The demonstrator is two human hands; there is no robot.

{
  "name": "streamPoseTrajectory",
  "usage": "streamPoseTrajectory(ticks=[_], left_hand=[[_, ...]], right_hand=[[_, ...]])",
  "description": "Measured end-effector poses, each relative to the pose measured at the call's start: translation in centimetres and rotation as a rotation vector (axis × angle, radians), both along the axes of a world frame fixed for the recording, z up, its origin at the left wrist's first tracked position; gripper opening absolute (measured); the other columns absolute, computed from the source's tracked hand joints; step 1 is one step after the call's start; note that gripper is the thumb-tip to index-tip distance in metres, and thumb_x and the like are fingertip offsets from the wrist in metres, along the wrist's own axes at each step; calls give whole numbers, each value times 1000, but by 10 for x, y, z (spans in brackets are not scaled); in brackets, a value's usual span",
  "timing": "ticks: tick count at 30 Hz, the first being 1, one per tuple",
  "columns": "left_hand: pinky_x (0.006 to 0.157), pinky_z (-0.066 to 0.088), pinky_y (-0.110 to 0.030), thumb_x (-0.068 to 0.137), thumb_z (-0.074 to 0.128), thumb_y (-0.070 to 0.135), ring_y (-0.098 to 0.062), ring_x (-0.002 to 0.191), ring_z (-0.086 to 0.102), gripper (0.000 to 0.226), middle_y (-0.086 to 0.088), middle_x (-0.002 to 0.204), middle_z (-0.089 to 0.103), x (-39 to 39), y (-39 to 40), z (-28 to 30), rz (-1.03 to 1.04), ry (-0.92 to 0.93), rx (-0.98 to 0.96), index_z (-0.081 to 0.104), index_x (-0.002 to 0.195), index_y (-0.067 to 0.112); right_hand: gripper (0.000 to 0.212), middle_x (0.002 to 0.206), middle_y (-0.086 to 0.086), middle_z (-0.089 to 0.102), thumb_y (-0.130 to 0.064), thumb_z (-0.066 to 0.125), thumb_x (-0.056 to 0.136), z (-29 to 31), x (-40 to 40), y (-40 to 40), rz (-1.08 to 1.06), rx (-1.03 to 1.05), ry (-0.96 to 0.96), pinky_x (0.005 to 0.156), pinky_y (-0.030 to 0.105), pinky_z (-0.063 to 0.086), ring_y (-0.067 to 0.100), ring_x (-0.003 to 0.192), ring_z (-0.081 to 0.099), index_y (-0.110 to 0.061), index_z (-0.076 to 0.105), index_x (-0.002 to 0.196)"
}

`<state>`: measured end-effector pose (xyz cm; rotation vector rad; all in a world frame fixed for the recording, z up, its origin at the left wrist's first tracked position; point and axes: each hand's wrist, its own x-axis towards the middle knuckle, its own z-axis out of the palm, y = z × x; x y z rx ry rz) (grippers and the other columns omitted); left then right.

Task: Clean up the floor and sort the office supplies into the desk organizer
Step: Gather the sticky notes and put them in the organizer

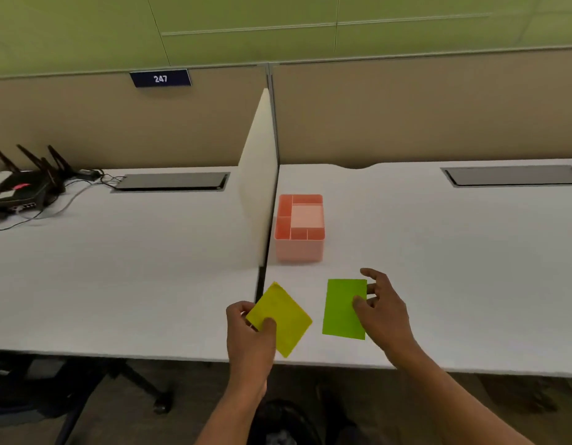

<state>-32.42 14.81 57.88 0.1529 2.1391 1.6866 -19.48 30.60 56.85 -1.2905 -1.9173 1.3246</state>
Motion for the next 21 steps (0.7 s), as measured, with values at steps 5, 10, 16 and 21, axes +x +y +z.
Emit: streamPoseTrajectory(ticks=[5,10,16,21], left_hand=[[58,44,-37,76,53,-3,-27,71,54,27,-5,81,55,-52,109,13,124,122,-112,42,91,17],[67,46,-40,75,53,-4,-31,73,52,26,1,77,50,-113,196,9,216,185,-158,41,94,10],[63,39,-34,74,49,-3,-27,69,47,21,2,74,47,-159,241,-10,221,124,-245,41,87,11],[56,37,-31,77,49,-1,-23,68,46,18,-1,76,46,-169,254,-26,209,-3,-286,40,85,13]], right_hand=[[36,97,-5,62,-7,63,84,12,-55,82,-23,-10,8,57,19,41,7,72,62,-24,51,114],[29,87,-13,58,-8,64,84,15,-116,138,-37,11,68,56,10,39,1,71,62,-22,48,104],[21,81,-5,60,-9,61,84,0,-198,165,-22,23,120,56,23,45,14,66,62,-19,47,96],[19,77,0,57,-14,59,86,-24,-238,160,-11,78,95,57,40,51,22,65,58,-24,43,87]])
